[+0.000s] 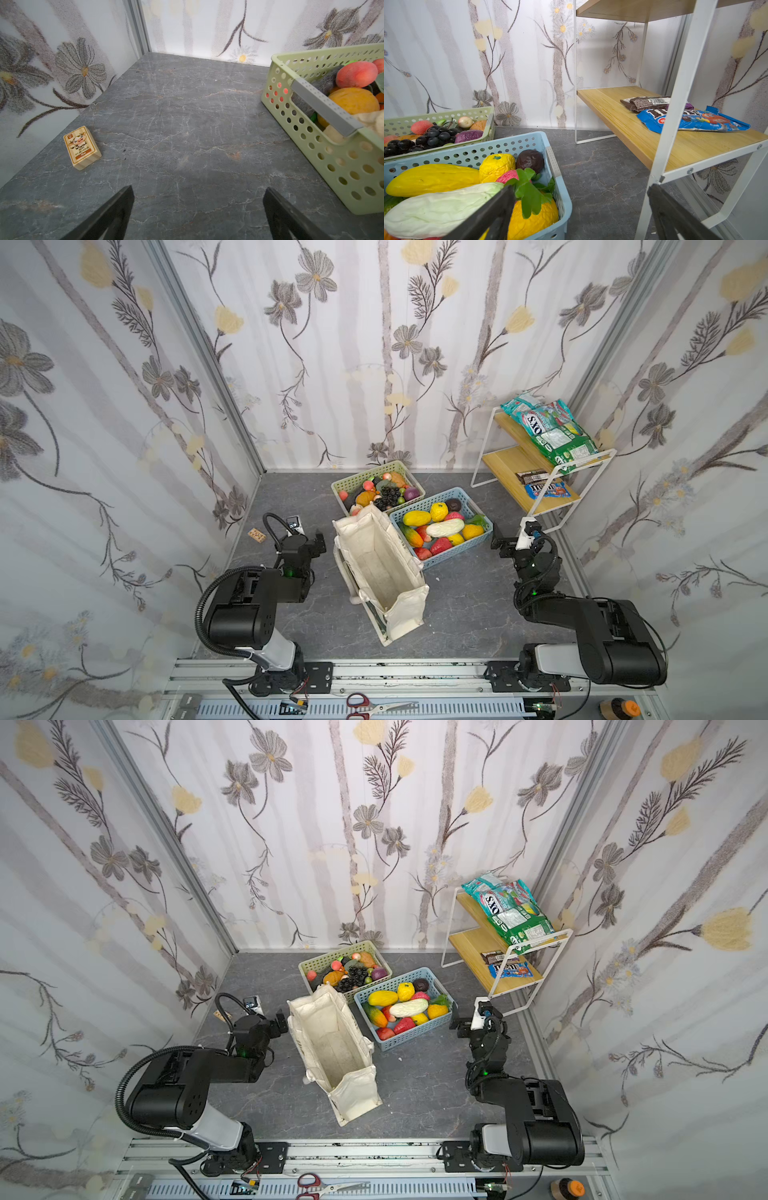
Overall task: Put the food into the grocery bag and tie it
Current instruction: 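Raise both arms from rest toward the tote bag and baskets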
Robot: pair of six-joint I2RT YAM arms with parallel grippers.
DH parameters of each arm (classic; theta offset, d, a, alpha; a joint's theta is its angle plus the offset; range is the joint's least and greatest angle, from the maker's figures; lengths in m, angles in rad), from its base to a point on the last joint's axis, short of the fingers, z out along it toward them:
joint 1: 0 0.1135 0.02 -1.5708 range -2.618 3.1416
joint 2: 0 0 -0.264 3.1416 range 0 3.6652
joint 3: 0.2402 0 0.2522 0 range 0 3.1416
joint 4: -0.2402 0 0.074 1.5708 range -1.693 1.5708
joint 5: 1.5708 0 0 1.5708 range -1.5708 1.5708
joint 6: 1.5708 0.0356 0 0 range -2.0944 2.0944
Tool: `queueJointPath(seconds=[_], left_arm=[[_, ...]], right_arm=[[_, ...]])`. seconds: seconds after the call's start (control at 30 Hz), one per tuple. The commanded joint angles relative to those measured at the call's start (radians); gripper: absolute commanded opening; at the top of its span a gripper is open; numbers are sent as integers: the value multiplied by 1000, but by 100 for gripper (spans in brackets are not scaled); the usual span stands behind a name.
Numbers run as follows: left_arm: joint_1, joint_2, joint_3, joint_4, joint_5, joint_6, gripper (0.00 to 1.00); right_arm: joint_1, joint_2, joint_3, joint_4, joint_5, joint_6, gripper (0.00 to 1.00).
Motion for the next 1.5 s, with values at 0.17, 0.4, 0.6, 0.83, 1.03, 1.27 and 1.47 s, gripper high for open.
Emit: queueJointPath(seconds=[0.17, 0.4, 0.6, 0.83, 1.03, 1.27, 1.47], left_arm=[[-1, 1, -2, 32, -10, -1, 100], [0, 0, 1, 31, -10, -2, 100], [1, 1, -1, 28, -9, -4, 100], [2, 1, 1, 28, -6, -5, 100], [3, 2, 1, 25, -7, -6, 100], [16, -69, 4, -37, -37, -33, 100], [52, -257, 172, -444, -117, -74, 100]], right_arm=[[0, -1, 3, 19, -8, -10, 100], [0, -1, 3, 18, -8, -10, 100], [-11, 2, 8, 14, -6, 4, 100], [-11, 0, 7, 14, -6, 4, 100], [-11, 2, 9, 11, -5, 5, 100], [0, -56, 41, -87, 41, 9, 100], [44, -211, 175, -443, 123, 12, 100]])
